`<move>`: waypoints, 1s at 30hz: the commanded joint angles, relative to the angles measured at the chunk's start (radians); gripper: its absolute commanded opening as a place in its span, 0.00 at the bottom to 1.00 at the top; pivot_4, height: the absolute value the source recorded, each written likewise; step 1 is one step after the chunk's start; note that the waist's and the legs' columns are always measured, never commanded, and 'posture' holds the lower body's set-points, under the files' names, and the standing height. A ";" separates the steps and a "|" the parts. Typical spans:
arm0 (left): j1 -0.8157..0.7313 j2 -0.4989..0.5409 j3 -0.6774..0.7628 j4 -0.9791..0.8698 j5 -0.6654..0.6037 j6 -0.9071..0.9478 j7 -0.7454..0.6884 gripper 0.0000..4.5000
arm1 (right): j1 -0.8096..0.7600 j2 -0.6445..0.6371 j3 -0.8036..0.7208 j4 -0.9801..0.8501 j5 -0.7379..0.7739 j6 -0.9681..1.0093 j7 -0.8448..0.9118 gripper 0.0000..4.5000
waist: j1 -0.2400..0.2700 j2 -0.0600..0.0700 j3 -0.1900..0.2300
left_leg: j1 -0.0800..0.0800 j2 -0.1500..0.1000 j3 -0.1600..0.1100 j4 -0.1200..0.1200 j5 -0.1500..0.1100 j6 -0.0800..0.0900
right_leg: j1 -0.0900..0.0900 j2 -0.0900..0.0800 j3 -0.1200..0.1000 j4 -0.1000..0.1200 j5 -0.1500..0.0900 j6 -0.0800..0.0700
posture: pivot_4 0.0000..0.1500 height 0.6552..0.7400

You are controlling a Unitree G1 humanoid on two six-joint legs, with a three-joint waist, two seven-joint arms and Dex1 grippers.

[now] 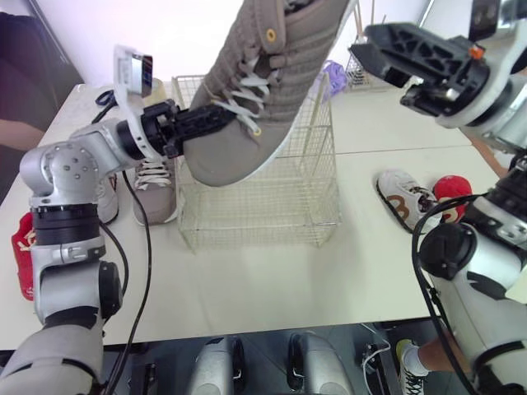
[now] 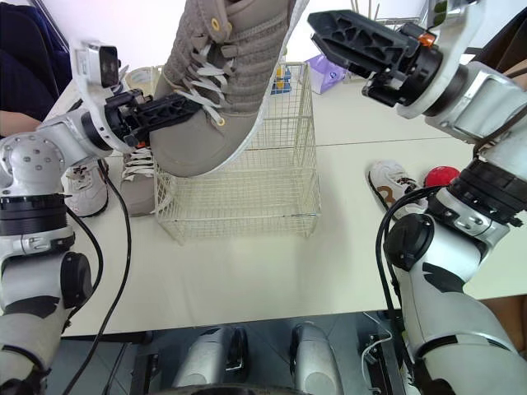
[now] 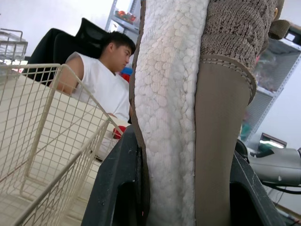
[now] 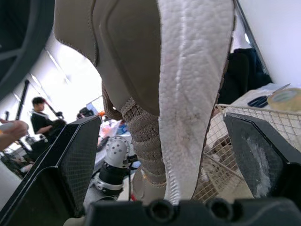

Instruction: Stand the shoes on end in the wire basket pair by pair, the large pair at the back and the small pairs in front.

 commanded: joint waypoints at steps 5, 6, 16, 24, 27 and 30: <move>0.025 -0.027 0.031 -0.096 -0.081 0.020 0.031 0.22 | -0.010 0.017 0.156 -0.019 0.003 -0.176 -0.020 0.99 | -0.002 0.000 0.000 | 0.000 0.000 0.000 0.000 0.000 0.000 | 0.000 0.000 0.000 0.000 0.000 0.000 | 1.00 1.00; 0.028 -0.029 0.032 -0.102 -0.089 0.024 0.038 0.22 | -0.013 0.016 0.167 -0.010 0.002 -0.194 -0.021 0.99 | -0.001 0.000 0.000 | 0.000 0.000 0.000 0.000 0.000 0.000 | 0.000 0.000 0.000 0.000 0.000 0.000 | 1.00 1.00; 0.098 -0.018 0.018 -0.157 -0.118 0.043 0.072 0.22 | -0.105 0.008 0.157 0.095 0.084 -0.258 -0.056 0.99 | -0.001 0.000 0.000 | 0.000 0.000 0.000 0.000 0.000 0.000 | 0.000 0.000 0.000 0.000 0.000 0.000 | 1.00 1.00; 0.123 -0.017 0.008 -0.171 -0.138 0.042 0.100 0.22 | -0.171 0.019 0.127 0.142 0.225 -0.228 -0.139 0.99 | 0.000 0.000 0.000 | 0.000 0.000 0.000 0.000 0.000 0.000 | 0.000 0.000 0.000 -0.001 0.000 0.000 | 1.00 1.00; 0.125 -0.018 0.007 -0.173 -0.142 0.042 0.107 0.22 | -0.167 0.011 0.152 0.139 0.239 -0.231 -0.146 0.99 | -0.001 0.000 0.000 | 0.000 0.000 0.000 0.000 0.000 0.000 | 0.001 0.000 0.000 -0.001 0.000 0.000 | 1.00 1.00; 0.125 -0.018 0.006 -0.176 -0.149 0.042 0.112 0.22 | -0.150 0.016 0.184 0.120 0.239 -0.234 -0.147 0.99 | -0.001 0.000 0.000 | 0.000 0.000 0.000 0.000 0.000 0.000 | 0.000 0.000 0.000 -0.001 0.000 0.000 | 1.00 1.00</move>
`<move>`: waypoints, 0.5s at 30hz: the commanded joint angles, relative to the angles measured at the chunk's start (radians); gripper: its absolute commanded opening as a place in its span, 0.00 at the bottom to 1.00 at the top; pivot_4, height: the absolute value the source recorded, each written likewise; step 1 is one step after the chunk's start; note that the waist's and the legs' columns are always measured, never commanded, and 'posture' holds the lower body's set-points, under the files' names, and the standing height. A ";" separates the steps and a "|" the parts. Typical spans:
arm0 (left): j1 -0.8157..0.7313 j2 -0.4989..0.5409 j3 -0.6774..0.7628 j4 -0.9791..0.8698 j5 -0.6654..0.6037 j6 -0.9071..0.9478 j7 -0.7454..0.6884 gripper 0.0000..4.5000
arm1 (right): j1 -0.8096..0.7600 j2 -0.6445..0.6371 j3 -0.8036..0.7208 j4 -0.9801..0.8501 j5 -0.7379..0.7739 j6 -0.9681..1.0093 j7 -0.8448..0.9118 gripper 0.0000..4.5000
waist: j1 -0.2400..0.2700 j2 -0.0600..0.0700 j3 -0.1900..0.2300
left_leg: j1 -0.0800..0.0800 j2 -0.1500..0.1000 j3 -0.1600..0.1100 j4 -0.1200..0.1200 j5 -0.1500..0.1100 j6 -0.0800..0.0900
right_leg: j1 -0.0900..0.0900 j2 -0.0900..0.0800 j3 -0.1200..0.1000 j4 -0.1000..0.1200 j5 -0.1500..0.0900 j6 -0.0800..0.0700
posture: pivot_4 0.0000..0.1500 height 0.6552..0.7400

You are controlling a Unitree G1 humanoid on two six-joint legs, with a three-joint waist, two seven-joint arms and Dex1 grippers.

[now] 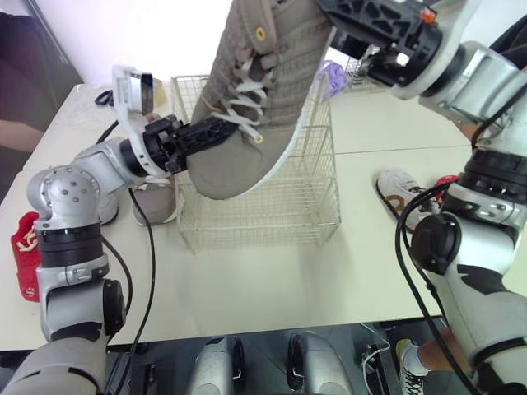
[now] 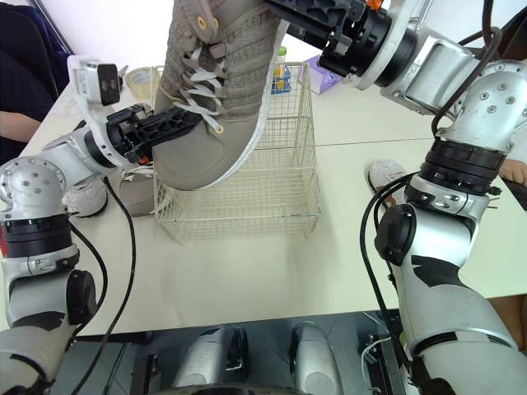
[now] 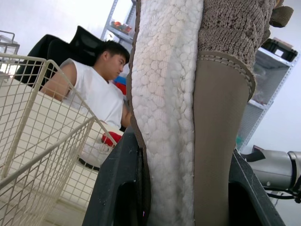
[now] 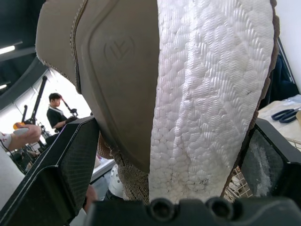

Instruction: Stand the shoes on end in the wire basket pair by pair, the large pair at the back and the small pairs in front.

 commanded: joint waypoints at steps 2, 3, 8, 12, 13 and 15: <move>0.006 0.009 -0.028 -0.049 -0.011 0.021 0.005 0.22 | -0.032 0.001 0.028 -0.061 0.023 -0.036 0.010 0.99 | 0.000 0.000 0.000 | 0.000 0.000 0.000 0.000 0.000 0.000 | 0.000 0.000 0.000 0.000 0.000 0.000 | 1.00 1.00; 0.006 0.009 -0.030 -0.051 -0.013 0.021 0.005 0.22 | -0.026 0.003 0.041 -0.066 0.015 -0.039 0.013 0.99 | 0.000 0.000 0.000 | 0.000 0.000 0.000 0.000 0.000 0.000 | 0.000 0.000 0.000 0.000 0.000 0.000 | 1.00 1.00; 0.010 0.013 -0.039 -0.060 -0.018 0.031 0.002 0.22 | -0.018 0.017 0.110 -0.069 -0.030 -0.077 0.028 0.99 | 0.000 0.000 0.000 | 0.000 0.000 0.000 0.000 0.000 0.000 | 0.000 0.000 0.000 0.000 0.000 0.000 | 1.00 1.00; 0.028 0.020 -0.050 -0.080 -0.021 0.046 -0.004 0.22 | -0.038 0.020 0.141 -0.047 -0.061 -0.107 0.041 0.81 | 0.000 0.000 0.000 | 0.000 0.000 0.000 0.000 0.000 0.000 | 0.000 0.000 0.000 0.000 0.000 0.000 | 1.00 1.00; 0.031 0.019 -0.051 -0.085 -0.023 0.047 -0.003 0.22 | -0.041 0.019 0.146 -0.044 -0.069 -0.111 0.044 0.72 | 0.000 0.000 0.000 | 0.000 0.000 0.000 0.000 0.000 0.000 | 0.000 0.000 0.000 0.000 0.000 0.000 | 1.00 1.00; 0.034 0.019 -0.051 -0.089 -0.025 0.047 -0.001 0.22 | -0.044 0.019 0.149 -0.043 -0.071 -0.113 0.054 0.58 | 0.001 0.000 0.000 | 0.000 0.000 0.000 0.000 0.000 0.000 | 0.000 0.000 0.000 0.000 0.000 0.000 | 1.00 1.00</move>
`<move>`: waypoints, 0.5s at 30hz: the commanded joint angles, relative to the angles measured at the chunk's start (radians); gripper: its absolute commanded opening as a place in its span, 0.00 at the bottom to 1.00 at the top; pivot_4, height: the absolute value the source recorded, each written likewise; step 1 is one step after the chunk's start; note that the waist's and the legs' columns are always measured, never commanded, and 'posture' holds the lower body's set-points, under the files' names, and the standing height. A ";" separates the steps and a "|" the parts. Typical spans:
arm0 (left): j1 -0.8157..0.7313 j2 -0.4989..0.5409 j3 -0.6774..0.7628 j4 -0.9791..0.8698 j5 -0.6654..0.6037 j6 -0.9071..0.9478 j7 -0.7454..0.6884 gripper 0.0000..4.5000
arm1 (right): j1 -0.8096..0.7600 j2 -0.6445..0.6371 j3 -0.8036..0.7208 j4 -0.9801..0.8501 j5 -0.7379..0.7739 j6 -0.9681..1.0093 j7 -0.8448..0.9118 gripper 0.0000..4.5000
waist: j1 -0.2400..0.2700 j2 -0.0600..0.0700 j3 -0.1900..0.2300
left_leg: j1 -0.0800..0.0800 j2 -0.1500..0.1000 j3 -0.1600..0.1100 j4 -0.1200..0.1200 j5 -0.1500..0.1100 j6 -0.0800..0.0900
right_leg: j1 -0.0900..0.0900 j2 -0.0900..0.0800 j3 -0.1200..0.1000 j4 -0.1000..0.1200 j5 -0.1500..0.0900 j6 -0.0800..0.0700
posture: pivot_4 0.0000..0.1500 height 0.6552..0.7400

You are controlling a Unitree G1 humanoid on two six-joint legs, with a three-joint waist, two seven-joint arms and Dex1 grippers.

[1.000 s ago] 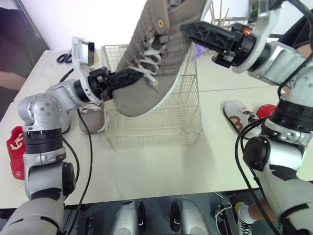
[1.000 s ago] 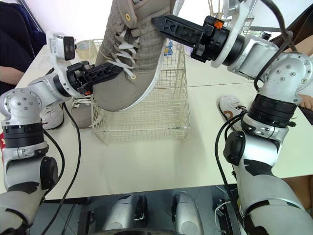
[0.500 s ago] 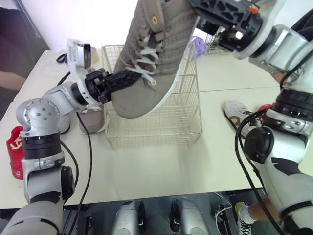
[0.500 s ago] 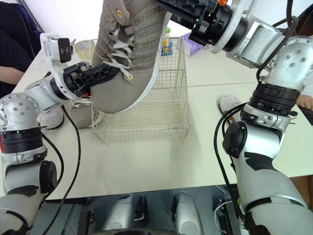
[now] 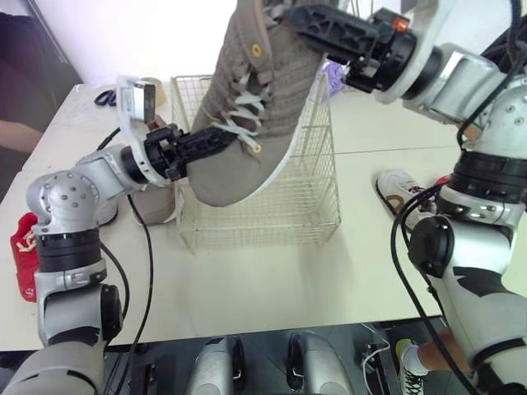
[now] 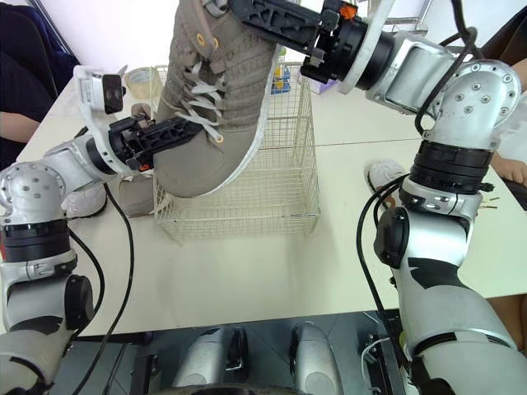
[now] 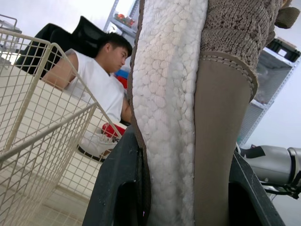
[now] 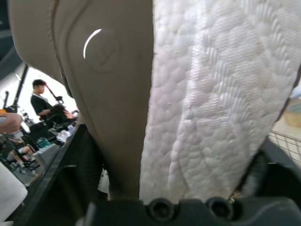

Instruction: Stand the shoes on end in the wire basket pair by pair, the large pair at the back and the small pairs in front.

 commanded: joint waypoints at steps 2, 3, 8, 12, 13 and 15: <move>-0.007 0.003 -0.039 -0.069 -0.016 0.022 0.001 0.22 | -0.053 0.011 0.019 -0.029 0.013 -0.028 0.037 0.50 | 0.001 0.000 0.000 | 0.000 0.000 0.000 0.000 0.000 0.000 | 0.000 0.000 0.000 0.000 0.000 0.000 | 1.00 1.00; -0.008 0.003 -0.036 -0.067 -0.017 0.021 0.003 0.22 | -0.053 0.009 0.020 -0.031 0.011 -0.029 0.040 0.48 | 0.001 0.000 0.000 | 0.000 0.000 0.000 0.000 0.000 0.000 | 0.000 0.000 0.000 0.000 0.000 0.000 | 1.00 1.00; -0.015 0.012 -0.013 -0.065 -0.017 0.003 0.022 0.22 | -0.053 -0.025 0.014 -0.046 -0.004 -0.034 0.062 0.46 | 0.000 0.000 0.000 | 0.000 0.000 0.000 0.000 0.000 0.000 | 0.000 0.000 0.000 0.000 0.000 0.000 | 1.00 1.00; -0.022 0.017 0.020 -0.061 -0.051 0.030 0.075 0.45 | -0.065 -0.058 0.018 -0.049 -0.015 -0.038 0.079 0.46 | 0.000 0.000 0.000 | 0.000 0.000 0.000 0.000 0.000 0.000 | 0.000 0.000 0.000 -0.001 0.000 0.000 | 1.00 1.00; -0.024 0.019 0.030 -0.055 -0.063 0.043 0.092 0.55 | -0.068 -0.069 0.022 -0.052 -0.019 -0.045 0.091 0.46 | 0.000 0.000 0.000 | 0.000 0.000 0.000 0.000 0.000 0.001 | 0.000 0.000 0.000 -0.001 0.000 0.000 | 1.00 1.00; -0.020 0.030 0.047 -0.059 -0.080 0.056 0.111 0.78 | -0.080 -0.089 0.027 -0.048 -0.025 -0.058 0.112 0.46 | -0.001 0.000 0.000 | 0.000 0.000 0.000 0.000 -0.001 0.002 | 0.000 0.000 0.000 -0.001 0.000 0.000 | 1.00 1.00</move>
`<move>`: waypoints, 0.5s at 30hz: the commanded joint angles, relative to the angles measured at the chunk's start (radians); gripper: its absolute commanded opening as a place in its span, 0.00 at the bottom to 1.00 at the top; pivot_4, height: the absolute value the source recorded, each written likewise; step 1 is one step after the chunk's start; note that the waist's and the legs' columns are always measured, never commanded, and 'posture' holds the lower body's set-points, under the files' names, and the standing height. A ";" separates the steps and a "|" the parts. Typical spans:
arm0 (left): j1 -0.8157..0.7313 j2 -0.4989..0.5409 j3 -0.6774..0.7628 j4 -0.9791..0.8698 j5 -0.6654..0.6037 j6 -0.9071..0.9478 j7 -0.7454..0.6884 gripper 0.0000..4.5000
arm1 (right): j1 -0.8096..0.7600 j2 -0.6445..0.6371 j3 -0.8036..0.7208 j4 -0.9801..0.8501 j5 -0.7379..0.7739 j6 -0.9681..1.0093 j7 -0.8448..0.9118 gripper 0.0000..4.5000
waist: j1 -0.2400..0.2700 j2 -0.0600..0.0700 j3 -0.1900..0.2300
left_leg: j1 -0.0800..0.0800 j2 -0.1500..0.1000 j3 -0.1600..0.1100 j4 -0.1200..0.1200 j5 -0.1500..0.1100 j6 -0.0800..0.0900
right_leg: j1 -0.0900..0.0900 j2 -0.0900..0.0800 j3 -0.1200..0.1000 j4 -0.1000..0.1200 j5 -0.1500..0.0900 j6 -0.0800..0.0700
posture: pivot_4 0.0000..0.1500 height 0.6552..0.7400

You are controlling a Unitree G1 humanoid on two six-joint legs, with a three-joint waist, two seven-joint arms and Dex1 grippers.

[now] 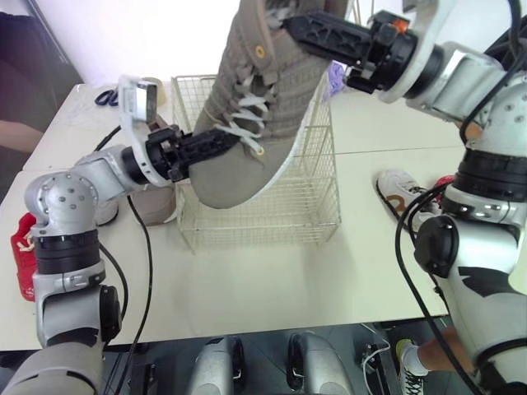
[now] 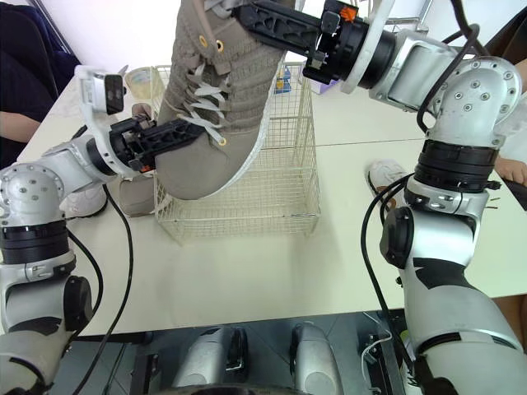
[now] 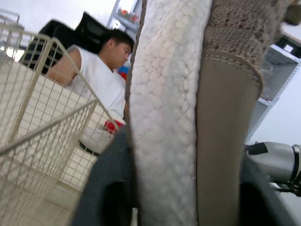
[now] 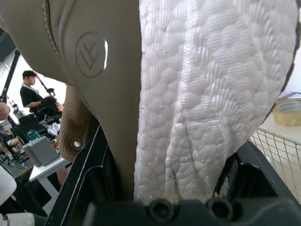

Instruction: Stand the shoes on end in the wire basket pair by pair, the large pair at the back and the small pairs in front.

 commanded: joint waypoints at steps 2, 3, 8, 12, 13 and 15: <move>-0.008 0.048 0.062 -0.038 -0.044 0.016 0.044 0.99 | -0.084 -0.054 -0.007 -0.033 -0.003 -0.057 0.074 0.46 | 0.000 0.000 0.000 | 0.000 0.000 0.000 0.000 0.000 0.000 | 0.000 0.000 0.000 0.000 0.000 0.000 | 1.00 1.00; -0.002 0.063 0.073 -0.045 -0.049 0.015 0.046 0.99 | -0.096 -0.069 0.000 -0.023 -0.016 -0.072 0.096 0.46 | 0.000 0.000 0.000 | 0.000 0.000 0.000 0.000 0.000 0.000 | 0.000 0.000 0.000 0.000 0.000 0.000 | 1.00 1.00; 0.036 0.144 0.125 -0.072 -0.079 0.018 0.031 0.99 | -0.177 -0.141 0.050 0.102 -0.103 -0.156 0.243 0.46 | -0.002 0.000 0.000 | 0.000 0.000 0.000 -0.001 0.000 0.000 | 0.000 0.000 0.000 -0.001 0.000 0.000 | 1.00 1.00; 0.075 0.198 0.161 -0.080 -0.086 0.004 0.026 0.99 | -0.281 -0.212 0.168 0.267 -0.260 -0.326 0.476 0.46 | -0.001 0.000 0.000 | 0.000 0.000 0.000 -0.001 -0.002 0.003 | -0.001 0.000 0.000 -0.001 0.000 0.000 | 1.00 1.00; 0.081 0.204 0.168 -0.079 -0.089 0.000 0.033 0.99 | -0.322 -0.220 0.196 0.334 -0.310 -0.387 0.529 0.46 | -0.001 0.000 0.000 | 0.000 0.000 0.000 -0.001 -0.002 0.004 | -0.001 0.000 0.000 -0.001 0.000 0.000 | 1.00 1.00; 0.088 0.206 0.181 -0.075 -0.093 -0.007 0.047 0.99 | -0.407 -0.222 0.238 0.479 -0.401 -0.515 0.627 0.46 | -0.003 0.000 0.001 | 0.000 0.000 0.001 -0.001 -0.002 0.004 | -0.001 0.000 0.000 -0.001 0.000 0.000 | 1.00 1.00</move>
